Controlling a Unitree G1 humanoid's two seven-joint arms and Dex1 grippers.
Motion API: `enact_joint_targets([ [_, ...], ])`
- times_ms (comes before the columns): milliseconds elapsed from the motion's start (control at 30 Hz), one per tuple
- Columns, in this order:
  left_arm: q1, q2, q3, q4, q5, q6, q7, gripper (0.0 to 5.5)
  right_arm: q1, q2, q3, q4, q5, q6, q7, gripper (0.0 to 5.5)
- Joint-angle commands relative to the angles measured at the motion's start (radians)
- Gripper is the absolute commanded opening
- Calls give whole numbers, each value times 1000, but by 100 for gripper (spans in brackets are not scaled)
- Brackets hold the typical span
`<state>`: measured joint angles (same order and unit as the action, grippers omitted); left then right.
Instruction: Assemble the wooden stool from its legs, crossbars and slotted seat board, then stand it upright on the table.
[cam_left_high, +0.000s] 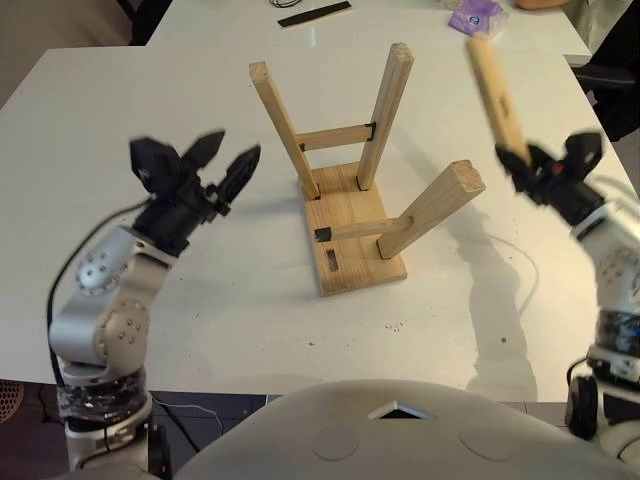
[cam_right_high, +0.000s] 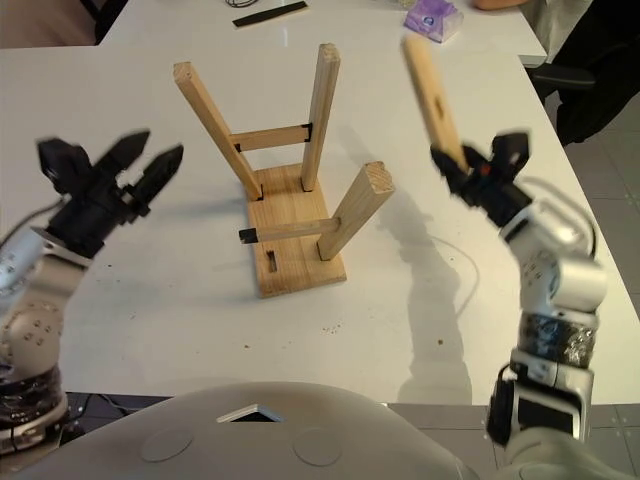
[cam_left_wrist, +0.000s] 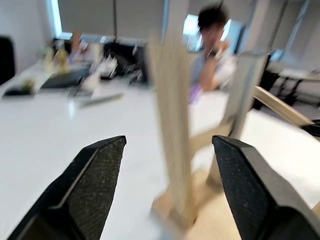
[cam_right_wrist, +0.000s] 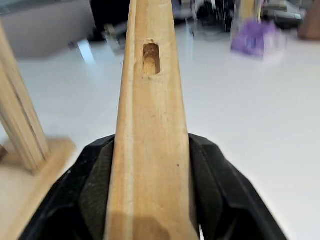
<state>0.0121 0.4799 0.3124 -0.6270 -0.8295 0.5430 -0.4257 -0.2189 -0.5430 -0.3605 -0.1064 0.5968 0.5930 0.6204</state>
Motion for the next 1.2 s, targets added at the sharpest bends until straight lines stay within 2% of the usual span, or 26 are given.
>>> enact_joint_targets([
  [33,-211,50,-2,-19,-186,97,57,319,-223,-48,-43,-76,239,131,67,206],
  [200,-407,36,-57,0,-376,160,136,319,-305,-103,42,-212,426,243,211,206],
  [267,-363,63,-33,-40,-465,169,108,319,-278,-125,60,-271,479,279,249,206],
  [400,-212,124,19,-83,-539,169,-50,319,-245,-138,62,-338,603,334,256,206],
  [600,-260,139,5,-54,-589,139,-58,319,-214,-179,92,-395,693,364,302,206],
  [733,-284,144,-17,-86,-618,124,-65,319,-214,-198,127,-399,708,373,339,206],
  [967,-268,160,-39,-139,-663,105,-95,319,-217,-224,124,-388,756,370,354,206],
  [1200,-313,167,-52,-139,-734,79,-55,319,-202,-241,167,-409,676,335,400,206],
])
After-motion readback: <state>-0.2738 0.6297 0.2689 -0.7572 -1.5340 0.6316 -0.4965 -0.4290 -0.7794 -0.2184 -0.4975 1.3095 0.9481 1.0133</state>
